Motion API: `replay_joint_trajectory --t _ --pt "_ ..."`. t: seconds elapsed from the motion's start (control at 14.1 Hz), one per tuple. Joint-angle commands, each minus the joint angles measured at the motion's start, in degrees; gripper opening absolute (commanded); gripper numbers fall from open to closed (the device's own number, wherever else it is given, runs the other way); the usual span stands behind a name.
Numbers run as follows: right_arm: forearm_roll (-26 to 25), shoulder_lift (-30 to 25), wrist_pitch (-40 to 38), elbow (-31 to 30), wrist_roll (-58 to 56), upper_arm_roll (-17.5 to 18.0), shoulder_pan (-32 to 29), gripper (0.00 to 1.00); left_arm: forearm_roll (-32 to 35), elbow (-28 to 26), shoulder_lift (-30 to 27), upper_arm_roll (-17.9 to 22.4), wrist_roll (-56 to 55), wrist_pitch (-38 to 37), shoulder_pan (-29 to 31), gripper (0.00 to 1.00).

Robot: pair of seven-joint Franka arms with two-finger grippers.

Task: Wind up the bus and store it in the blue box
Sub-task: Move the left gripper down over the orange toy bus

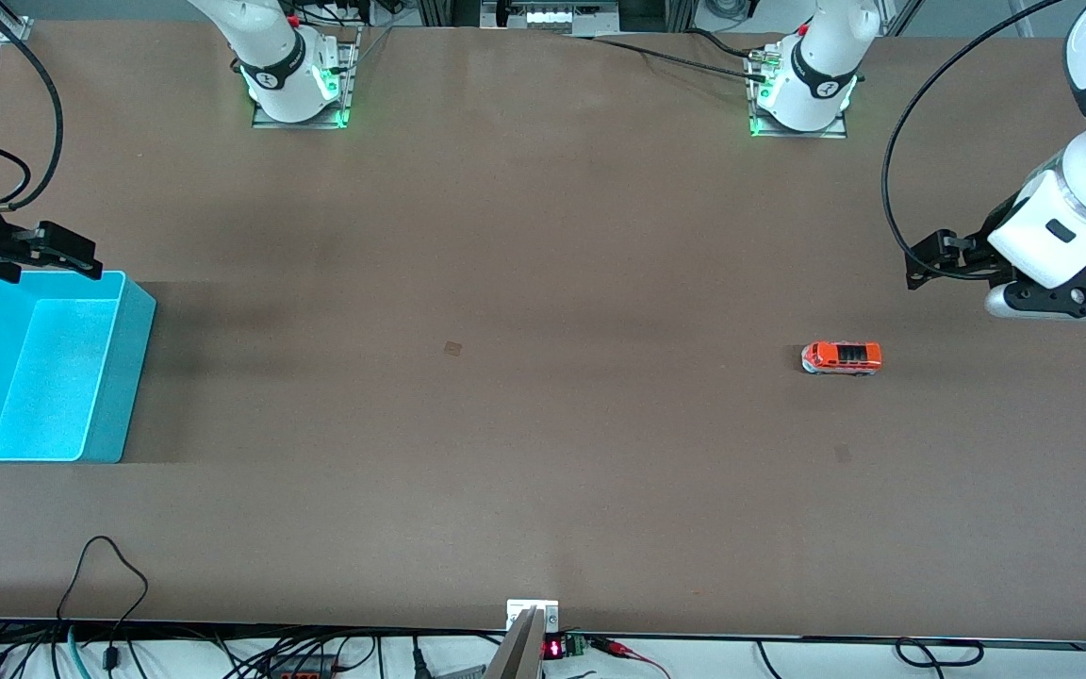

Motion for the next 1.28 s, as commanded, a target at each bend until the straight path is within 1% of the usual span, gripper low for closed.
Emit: replay_joint_trajectory --t 0.0,0.36,0.78,0.92,1.07,1.21 --pt "0.68 -0.81 0.27 -0.62 0.16 0.08 0.05 1.0 0.65 0.95 -0.04 -0.33 1.13 -1.09 0.49 1.0" --pt "0.68 -0.81 0.44 -0.62 0.16 0.08 0.05 1.0 0.48 0.95 0.04 -0.33 0.86 -1.7 0.14 1.0" --pt "0.42 -0.81 0.44 -0.45 0.16 0.08 0.05 1.0 0.13 0.51 0.75 -1.39 2.79 -15.32 -0.13 1.0" --pt "0.59 -0.63 0.36 -0.45 0.25 0.08 -0.03 1.0 0.04 -0.02 1.01 -1.39 11.27 -16.21 0.31 1.0" --pt "0.33 -0.11 0.36 -0.45 0.17 0.08 -0.03 1.0 -0.05 0.16 2.76 -1.3 25.66 -15.95 0.84 1.0" --pt "0.07 0.6 0.36 -0.45 0.16 0.08 -0.03 1.0 0.04 -0.45 4.08 -1.21 32.74 -15.42 1.19 1.0"
